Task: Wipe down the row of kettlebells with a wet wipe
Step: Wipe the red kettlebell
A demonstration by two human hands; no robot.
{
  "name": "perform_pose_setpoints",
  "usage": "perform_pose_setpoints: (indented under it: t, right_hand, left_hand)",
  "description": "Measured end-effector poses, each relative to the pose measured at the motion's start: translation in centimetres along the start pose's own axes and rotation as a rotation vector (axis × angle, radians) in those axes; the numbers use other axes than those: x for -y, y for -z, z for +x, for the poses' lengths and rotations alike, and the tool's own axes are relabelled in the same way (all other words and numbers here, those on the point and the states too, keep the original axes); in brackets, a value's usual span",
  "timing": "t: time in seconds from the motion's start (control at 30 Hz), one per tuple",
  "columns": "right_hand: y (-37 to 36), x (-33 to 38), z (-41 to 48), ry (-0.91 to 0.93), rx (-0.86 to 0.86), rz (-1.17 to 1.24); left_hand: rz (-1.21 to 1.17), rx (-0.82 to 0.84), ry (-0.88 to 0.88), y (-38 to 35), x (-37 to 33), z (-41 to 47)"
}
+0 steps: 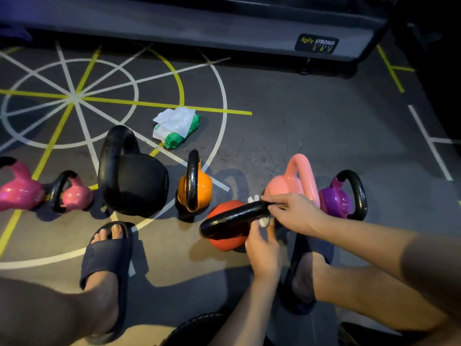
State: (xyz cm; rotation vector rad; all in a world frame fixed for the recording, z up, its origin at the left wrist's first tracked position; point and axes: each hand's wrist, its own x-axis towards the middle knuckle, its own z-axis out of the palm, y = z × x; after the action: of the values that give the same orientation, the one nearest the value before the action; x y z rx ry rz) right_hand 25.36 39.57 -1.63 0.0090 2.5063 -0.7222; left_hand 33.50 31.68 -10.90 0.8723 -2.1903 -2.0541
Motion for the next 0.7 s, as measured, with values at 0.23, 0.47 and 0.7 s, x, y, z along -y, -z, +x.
perform_pose_setpoints:
  t: [0.23,0.47,0.7]
  right_hand:
    - [-0.7,-0.6,0.1,-0.019,-0.001,0.012]
    - [-0.4,-0.5,0.1,-0.018,-0.006,-0.039]
    - [-0.2,0.2,0.2,-0.074,-0.008,0.053]
  left_hand:
    - [0.385,-0.081,-0.103,0.7,0.1,0.7]
    - [0.393,0.011,0.046,0.3,2.0,3.9]
    - [-0.706,0.033,0.541,-0.1,-2.2,0.7]
